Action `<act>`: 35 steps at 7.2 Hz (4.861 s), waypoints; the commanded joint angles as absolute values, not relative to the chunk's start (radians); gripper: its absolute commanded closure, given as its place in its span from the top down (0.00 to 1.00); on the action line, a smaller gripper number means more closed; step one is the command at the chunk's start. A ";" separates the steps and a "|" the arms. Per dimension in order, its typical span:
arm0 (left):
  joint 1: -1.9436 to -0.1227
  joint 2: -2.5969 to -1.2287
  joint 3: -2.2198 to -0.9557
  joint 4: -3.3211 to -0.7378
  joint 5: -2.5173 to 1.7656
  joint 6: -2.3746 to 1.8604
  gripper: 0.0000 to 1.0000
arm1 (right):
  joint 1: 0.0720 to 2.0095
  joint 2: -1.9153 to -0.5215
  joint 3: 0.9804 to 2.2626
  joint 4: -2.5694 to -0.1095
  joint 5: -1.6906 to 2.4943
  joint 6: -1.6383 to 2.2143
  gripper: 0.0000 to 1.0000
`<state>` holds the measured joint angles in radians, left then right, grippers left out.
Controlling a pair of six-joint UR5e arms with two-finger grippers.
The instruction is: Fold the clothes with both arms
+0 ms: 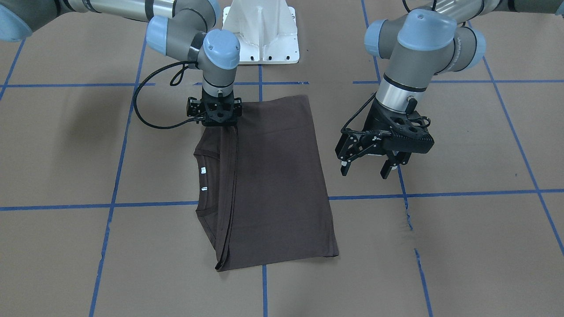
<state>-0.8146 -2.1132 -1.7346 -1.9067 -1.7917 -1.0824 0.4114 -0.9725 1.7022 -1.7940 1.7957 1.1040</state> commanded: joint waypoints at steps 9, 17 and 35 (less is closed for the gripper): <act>-0.491 -1.976 -1.903 -1.865 -1.773 -1.555 1.00 | 0.647 -1.109 1.960 -1.682 2.003 1.022 1.00; -0.244 -1.985 -1.862 -1.766 -1.566 -1.934 0.91 | 0.643 -1.100 1.960 -1.647 2.003 1.025 1.00; -0.233 -2.000 -1.858 -1.740 -1.575 -1.919 0.00 | 0.657 -1.106 1.960 -1.652 2.019 1.025 1.00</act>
